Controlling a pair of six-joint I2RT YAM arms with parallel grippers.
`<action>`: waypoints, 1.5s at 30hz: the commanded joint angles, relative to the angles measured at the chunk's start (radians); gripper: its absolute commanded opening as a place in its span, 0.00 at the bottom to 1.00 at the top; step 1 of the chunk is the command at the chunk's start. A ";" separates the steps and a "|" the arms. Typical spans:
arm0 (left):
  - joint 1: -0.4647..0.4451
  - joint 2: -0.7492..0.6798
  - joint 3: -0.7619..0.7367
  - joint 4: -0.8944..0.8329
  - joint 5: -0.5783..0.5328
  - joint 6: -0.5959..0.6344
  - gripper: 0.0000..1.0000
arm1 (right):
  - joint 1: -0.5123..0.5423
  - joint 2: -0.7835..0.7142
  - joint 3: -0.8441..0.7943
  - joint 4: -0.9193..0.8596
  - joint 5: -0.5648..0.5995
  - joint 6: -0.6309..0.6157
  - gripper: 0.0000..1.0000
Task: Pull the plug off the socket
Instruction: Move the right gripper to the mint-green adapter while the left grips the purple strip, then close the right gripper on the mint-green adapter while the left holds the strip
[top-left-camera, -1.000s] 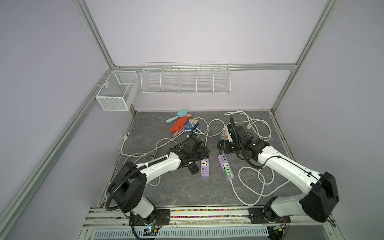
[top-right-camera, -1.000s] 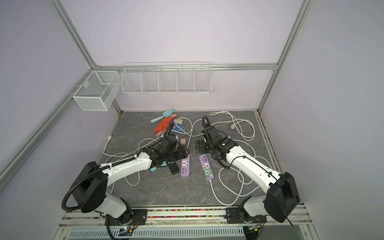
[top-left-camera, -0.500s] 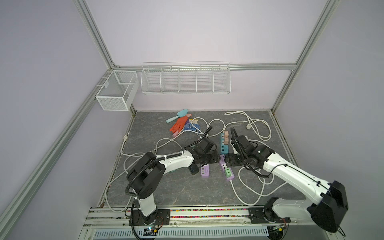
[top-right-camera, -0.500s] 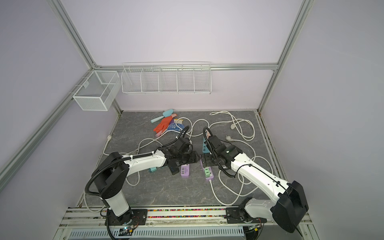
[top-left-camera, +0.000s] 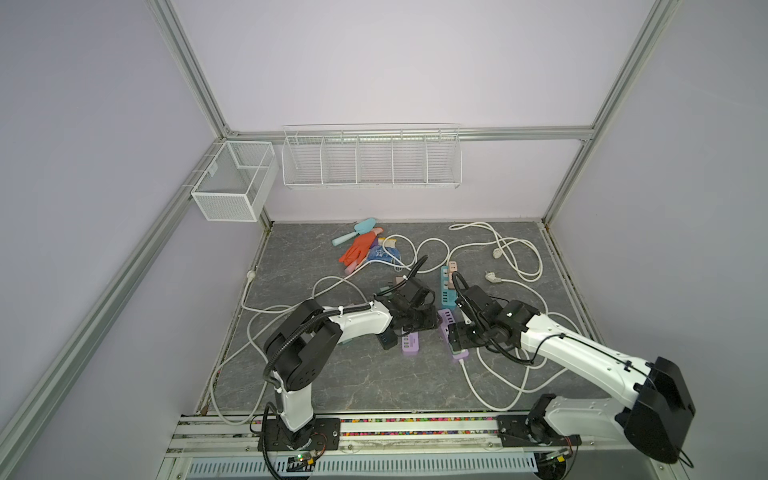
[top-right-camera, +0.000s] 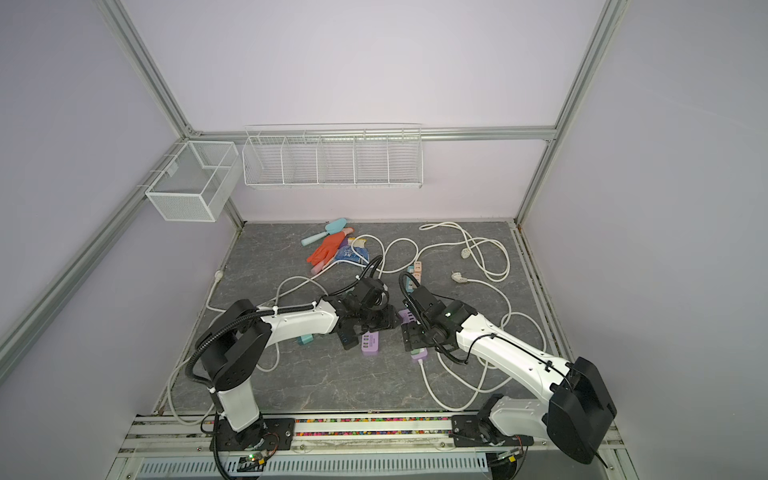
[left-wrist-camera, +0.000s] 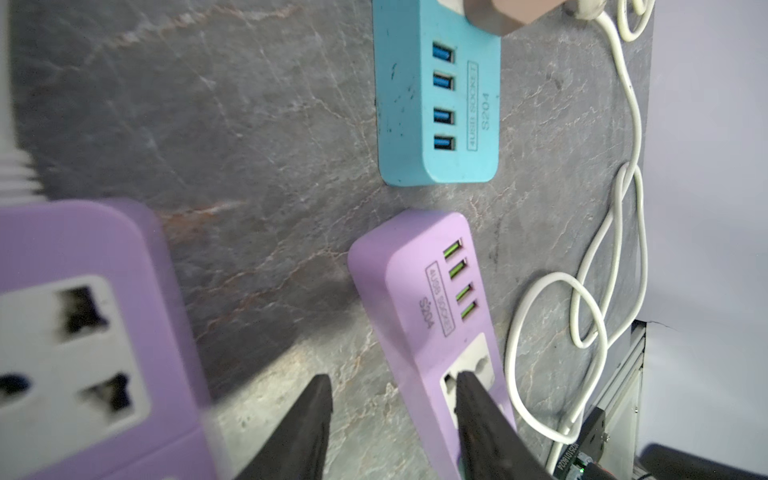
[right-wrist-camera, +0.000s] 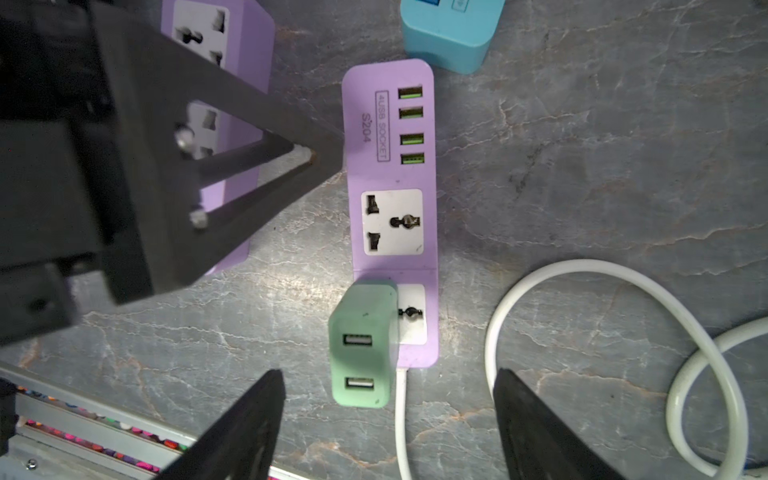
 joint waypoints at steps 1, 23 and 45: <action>-0.008 0.034 0.042 0.020 0.026 -0.006 0.48 | 0.012 0.013 -0.023 0.019 -0.002 0.039 0.75; -0.017 0.091 0.013 -0.015 -0.010 0.001 0.36 | 0.056 0.148 -0.045 0.071 0.040 0.058 0.49; -0.019 0.117 -0.009 -0.041 -0.037 0.007 0.34 | 0.066 0.202 -0.035 0.081 0.033 0.057 0.31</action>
